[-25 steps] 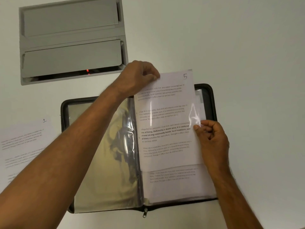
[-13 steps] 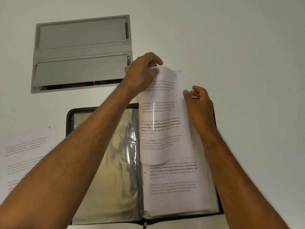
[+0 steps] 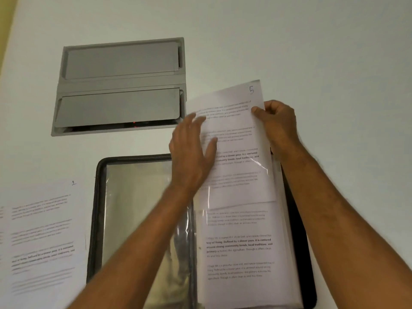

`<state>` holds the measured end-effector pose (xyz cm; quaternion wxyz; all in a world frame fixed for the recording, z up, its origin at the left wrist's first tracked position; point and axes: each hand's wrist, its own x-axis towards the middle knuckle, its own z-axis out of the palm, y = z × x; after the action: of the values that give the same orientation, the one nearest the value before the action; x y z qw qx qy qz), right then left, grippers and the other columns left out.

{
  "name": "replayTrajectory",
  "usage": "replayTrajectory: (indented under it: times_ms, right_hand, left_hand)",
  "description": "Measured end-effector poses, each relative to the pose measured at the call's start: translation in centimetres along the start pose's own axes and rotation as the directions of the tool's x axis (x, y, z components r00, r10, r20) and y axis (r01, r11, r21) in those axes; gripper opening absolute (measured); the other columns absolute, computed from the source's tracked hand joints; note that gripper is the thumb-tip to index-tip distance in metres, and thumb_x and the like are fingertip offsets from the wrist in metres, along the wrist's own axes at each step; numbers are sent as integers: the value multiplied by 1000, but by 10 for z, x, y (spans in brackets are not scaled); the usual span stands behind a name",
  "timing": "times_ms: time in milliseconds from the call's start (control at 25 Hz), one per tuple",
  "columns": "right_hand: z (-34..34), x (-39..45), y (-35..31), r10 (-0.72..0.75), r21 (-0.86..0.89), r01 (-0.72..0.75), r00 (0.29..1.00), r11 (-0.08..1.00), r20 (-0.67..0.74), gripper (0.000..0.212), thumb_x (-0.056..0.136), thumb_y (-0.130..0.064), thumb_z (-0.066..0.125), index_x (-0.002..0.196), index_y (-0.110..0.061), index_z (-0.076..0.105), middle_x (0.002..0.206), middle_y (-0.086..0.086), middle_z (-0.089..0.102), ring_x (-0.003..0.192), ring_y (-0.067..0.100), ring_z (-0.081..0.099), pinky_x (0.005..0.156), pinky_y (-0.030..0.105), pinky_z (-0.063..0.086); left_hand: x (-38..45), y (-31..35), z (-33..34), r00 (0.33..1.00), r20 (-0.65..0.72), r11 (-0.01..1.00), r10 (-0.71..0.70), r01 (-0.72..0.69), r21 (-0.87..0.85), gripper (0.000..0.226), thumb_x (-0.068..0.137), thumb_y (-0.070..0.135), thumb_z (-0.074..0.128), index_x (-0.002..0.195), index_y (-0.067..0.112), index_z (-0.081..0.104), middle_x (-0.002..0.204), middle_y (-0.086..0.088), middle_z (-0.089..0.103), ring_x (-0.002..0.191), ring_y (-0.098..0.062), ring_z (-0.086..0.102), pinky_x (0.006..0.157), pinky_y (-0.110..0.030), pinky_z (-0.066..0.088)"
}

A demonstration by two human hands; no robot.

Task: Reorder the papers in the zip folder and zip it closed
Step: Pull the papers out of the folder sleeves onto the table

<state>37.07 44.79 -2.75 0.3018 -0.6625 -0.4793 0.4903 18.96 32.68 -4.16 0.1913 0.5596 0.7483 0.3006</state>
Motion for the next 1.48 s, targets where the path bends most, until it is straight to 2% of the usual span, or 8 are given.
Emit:
replayTrajectory:
  times_ms: [240,480,920,1120,1240,1280,1360,1480]
  right_hand:
    - [15,20,-24,-209,-77,198,961,977,-181,9,99,-32,63,100,-25,67,95,-12,74,84,7,72,80,37,63]
    - [37,15,-54,-363,-109,347,907,932,-214,18,104,-32,57,106,-17,66,97,-13,72,76,-7,66,61,9,47]
    - [43,-50,-133,-653,-37,657,739,753,-166,19,106,-31,55,109,-15,65,97,-19,70,80,7,71,64,22,59]
    - [48,-104,-143,-743,-38,745,658,666,-126,15,106,-21,57,111,-10,67,102,-14,69,87,10,70,68,25,58]
    - [61,-140,-143,-713,28,715,699,698,-63,13,106,-20,58,110,-12,67,102,-9,71,91,14,70,70,29,58]
    - [67,-150,-143,-686,63,688,726,723,-47,11,106,-20,58,110,-14,66,102,-8,71,92,15,70,71,30,58]
    - [81,-167,-142,-616,139,612,788,778,-23,9,105,-20,60,109,-14,66,102,-5,73,91,16,72,72,31,60]
    - [111,-186,-142,-443,295,418,896,859,22,11,103,-21,64,108,-12,67,103,5,76,89,20,75,73,36,62]
  left_hand:
    - [-71,-24,39,987,155,971,-43,5,240,73,104,54,44,163,23,14,172,-2,-3,158,-23,0,126,-53,13]
    - [-84,-25,51,972,232,906,42,-135,402,73,104,59,30,164,20,13,172,-6,-3,158,-26,-3,125,-58,12]
    - [-85,-25,51,940,338,911,49,-181,371,73,103,64,20,164,25,12,172,-1,-7,158,-22,-11,125,-58,7]
    - [-95,-31,21,917,383,959,110,-199,201,70,104,60,28,163,24,17,172,0,-5,158,-21,-8,126,-55,9]
    - [-111,-39,-22,984,152,986,-90,109,-124,61,101,57,51,153,34,30,167,8,20,155,-20,19,124,-43,25]
    - [-116,-40,-43,964,90,911,-249,265,-315,60,97,54,62,148,40,33,160,13,29,149,-17,30,120,-39,34]
    - [-122,-51,-83,853,81,630,-516,442,-639,67,88,49,74,142,43,35,148,11,42,134,-14,47,109,-35,48]
    - [-133,-82,-137,808,143,418,-571,436,-797,81,84,45,80,149,29,35,145,8,51,128,-16,57,99,-33,55]
